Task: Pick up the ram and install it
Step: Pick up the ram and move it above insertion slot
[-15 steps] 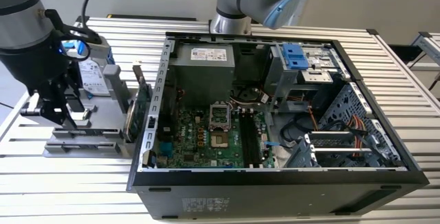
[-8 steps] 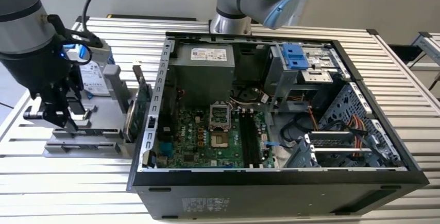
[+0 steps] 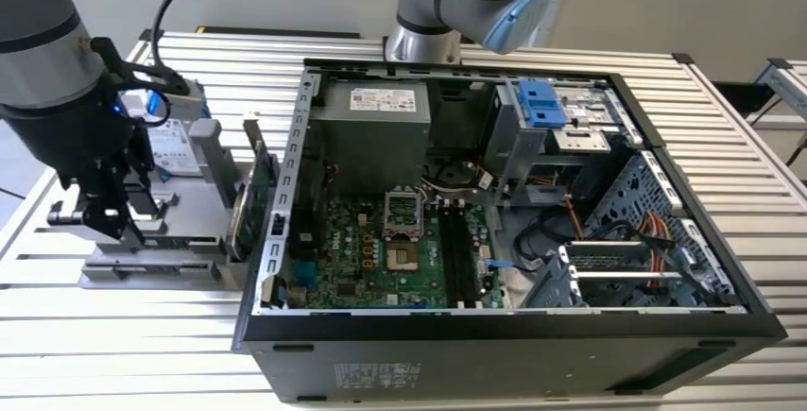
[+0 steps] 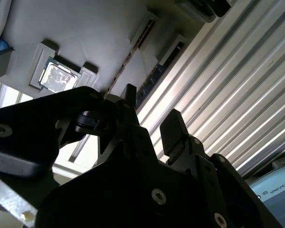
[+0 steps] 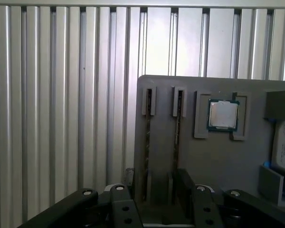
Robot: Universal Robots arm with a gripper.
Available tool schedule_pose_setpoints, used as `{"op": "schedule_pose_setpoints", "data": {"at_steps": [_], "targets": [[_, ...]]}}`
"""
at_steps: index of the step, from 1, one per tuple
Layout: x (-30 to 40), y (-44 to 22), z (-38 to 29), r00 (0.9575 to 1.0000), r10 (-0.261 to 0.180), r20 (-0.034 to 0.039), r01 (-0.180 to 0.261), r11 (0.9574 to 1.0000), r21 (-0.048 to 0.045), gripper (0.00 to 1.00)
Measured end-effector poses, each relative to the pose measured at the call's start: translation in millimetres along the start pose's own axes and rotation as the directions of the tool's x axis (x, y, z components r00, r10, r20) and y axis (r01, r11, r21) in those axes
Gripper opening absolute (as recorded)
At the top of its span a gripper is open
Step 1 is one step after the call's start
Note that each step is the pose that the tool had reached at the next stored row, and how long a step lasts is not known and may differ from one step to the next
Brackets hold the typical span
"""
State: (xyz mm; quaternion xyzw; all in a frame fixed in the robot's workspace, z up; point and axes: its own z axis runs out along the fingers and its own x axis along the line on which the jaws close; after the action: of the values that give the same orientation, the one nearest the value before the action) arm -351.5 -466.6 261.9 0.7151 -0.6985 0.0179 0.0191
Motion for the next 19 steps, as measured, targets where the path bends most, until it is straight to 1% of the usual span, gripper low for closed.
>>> {"op": "schedule_pose_setpoints", "data": {"at_steps": [14, 19], "targets": [[2.5, 1.9, 6.0, 1.0000, -0.004, 0.0001, 0.004, 1.0000, -0.0001, 1.00], [3.9, 2.5, 9.2, 1.0000, -0.006, 0.0000, 0.006, 1.0000, -0.0001, 1.00]]}}
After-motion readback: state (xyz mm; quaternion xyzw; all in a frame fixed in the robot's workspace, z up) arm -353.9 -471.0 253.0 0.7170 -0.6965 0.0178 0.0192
